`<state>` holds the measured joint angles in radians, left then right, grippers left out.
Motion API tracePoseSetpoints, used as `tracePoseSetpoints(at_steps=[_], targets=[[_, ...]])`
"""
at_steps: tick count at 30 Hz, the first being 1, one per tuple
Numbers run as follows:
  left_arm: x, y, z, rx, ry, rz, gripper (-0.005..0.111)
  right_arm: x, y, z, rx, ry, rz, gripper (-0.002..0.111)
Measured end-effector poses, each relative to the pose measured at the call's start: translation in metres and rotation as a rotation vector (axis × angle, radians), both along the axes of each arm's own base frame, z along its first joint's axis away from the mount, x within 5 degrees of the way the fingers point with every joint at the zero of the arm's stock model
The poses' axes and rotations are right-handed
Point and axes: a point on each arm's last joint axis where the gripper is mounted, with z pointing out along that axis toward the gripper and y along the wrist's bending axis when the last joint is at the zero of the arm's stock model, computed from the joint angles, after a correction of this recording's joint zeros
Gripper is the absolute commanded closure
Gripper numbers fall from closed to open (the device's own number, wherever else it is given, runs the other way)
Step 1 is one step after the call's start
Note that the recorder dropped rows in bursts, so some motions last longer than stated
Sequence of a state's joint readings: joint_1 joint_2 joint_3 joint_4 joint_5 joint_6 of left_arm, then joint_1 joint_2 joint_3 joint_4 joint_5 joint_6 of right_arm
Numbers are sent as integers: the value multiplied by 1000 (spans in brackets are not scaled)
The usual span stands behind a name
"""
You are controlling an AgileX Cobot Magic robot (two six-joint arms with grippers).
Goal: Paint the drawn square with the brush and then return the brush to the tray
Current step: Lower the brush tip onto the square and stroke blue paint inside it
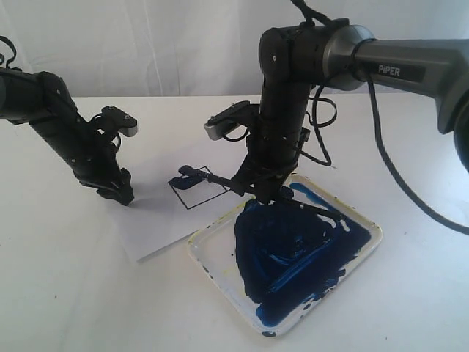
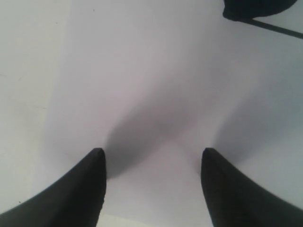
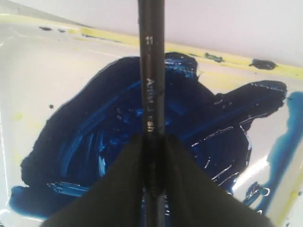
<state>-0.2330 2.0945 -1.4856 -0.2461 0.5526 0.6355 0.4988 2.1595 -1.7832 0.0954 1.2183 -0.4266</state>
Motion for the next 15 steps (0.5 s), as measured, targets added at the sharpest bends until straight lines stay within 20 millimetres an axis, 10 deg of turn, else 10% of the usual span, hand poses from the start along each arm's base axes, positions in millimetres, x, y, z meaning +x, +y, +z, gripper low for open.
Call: tracePoseSetpoints(at_steps=[15], targets=[[0,0,0,0,0,0,44,1,3,-16,0,39,4,108]])
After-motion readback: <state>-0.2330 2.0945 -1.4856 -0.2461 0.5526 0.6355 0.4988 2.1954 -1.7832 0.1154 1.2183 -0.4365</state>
